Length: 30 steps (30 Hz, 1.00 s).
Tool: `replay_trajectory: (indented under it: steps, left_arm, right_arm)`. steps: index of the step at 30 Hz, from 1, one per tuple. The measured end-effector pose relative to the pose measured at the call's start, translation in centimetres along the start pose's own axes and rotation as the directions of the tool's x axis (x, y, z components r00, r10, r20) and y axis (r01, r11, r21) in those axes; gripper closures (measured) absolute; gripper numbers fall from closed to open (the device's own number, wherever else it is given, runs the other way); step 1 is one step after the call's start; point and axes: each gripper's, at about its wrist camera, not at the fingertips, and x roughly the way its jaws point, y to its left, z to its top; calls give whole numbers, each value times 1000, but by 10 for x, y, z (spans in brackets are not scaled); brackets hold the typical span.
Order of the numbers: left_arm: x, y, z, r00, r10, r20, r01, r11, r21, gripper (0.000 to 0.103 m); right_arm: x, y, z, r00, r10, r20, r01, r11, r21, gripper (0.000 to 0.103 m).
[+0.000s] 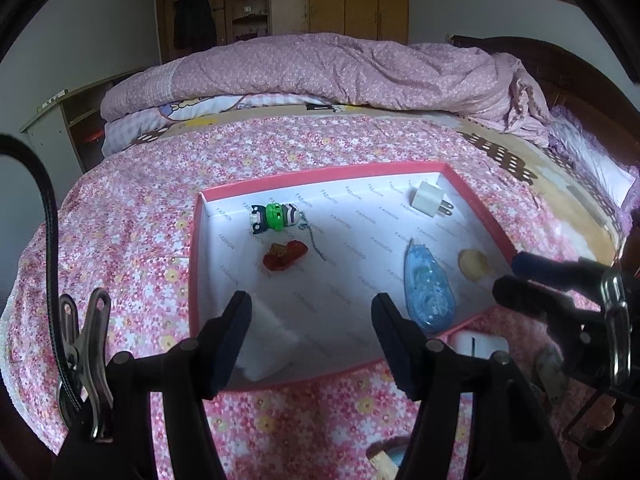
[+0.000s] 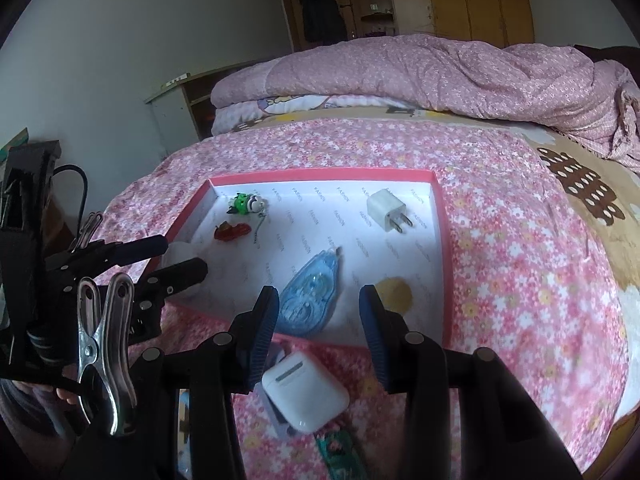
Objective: Organize rigid objects
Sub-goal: 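Lower the bottle and correction tape into the pink tray and open both grippers, then grasp the beige wooden stick with the left gripper while the right grasps the green lighter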
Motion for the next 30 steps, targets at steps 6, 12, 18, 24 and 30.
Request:
replay_trajectory:
  steps: [6,12,18,24,30]
  left_arm:
    - [-15,-4,-9,1000,-24,2,24,1000,-15,37]
    - [-27,-14,-28,998,-53,-19,53,999,3,37]
    - [-37,-24,-49,997,-60,-42,61,997,41,37]
    - [-45,-28,-70,993,-93,-72,95,995,27,37]
    - [-41,-27,-88,985,-114,-127,116,993,9,37]
  right_arm:
    - [-16,-2,-22,1000,-2,-10,2,1000,5,60]
    - [-28,-7,-49,1000,3,-30,-2,999,34,60]
    - [-35,-8,-76,998,-27,-59,29,999,28,60]
    - [-38,-9,-95,995,-58,-80,59,998,16,60]
    - [-36,-6,-106,993,-71,-93,71,997,-2,60]
